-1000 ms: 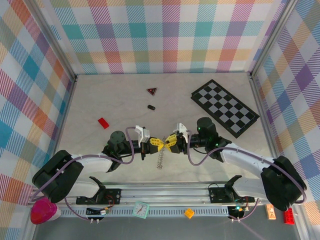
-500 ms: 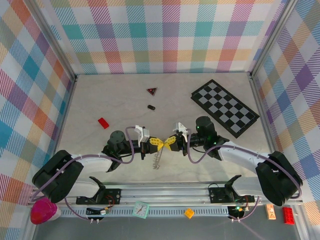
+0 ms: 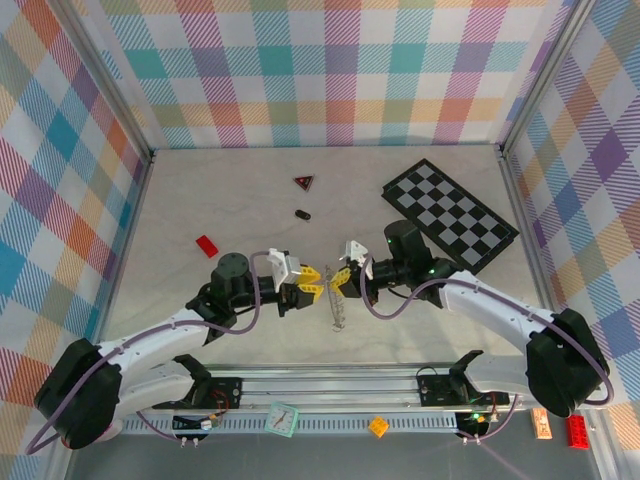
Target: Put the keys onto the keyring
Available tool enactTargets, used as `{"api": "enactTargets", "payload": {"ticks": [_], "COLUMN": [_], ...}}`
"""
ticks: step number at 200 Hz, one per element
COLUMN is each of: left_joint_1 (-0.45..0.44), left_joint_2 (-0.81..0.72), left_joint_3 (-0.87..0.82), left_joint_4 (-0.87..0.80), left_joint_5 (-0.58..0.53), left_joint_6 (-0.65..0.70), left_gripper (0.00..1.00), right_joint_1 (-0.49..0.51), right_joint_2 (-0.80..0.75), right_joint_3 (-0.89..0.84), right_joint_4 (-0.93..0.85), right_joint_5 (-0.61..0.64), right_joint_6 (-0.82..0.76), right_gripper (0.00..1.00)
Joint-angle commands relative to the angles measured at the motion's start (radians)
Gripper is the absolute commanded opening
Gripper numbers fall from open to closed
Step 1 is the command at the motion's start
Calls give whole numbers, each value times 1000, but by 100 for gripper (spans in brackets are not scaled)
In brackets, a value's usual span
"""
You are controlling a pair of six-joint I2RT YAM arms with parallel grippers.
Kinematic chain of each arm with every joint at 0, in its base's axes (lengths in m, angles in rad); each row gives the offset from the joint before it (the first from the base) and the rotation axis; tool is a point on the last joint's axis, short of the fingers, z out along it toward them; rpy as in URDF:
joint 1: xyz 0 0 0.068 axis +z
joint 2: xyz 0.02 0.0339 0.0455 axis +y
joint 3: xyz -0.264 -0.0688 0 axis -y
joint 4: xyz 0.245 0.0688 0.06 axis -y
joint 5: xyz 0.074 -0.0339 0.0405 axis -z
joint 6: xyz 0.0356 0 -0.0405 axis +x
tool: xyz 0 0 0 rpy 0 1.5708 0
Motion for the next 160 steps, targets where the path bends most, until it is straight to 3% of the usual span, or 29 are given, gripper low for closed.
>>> {"api": "enactTargets", "payload": {"ticks": [1, 79, 160], "left_joint_1": [-19, -24, -28], "left_joint_2": [-1, 64, 104], "left_joint_3": [51, 159, 200], "left_joint_4": [-224, -376, -453], "left_joint_5": [-31, 18, 70], "left_joint_6": [116, 218, 272], "left_gripper": [33, 29, 0], "right_joint_1": [15, 69, 105], "right_joint_2": [-6, 49, 76], "right_joint_3": [57, 164, 231], "right_joint_4": [-144, -294, -366], "right_joint_5": [24, 101, 113], "right_joint_6": [-89, -168, -210], "right_gripper": [0, 0, 0]}}
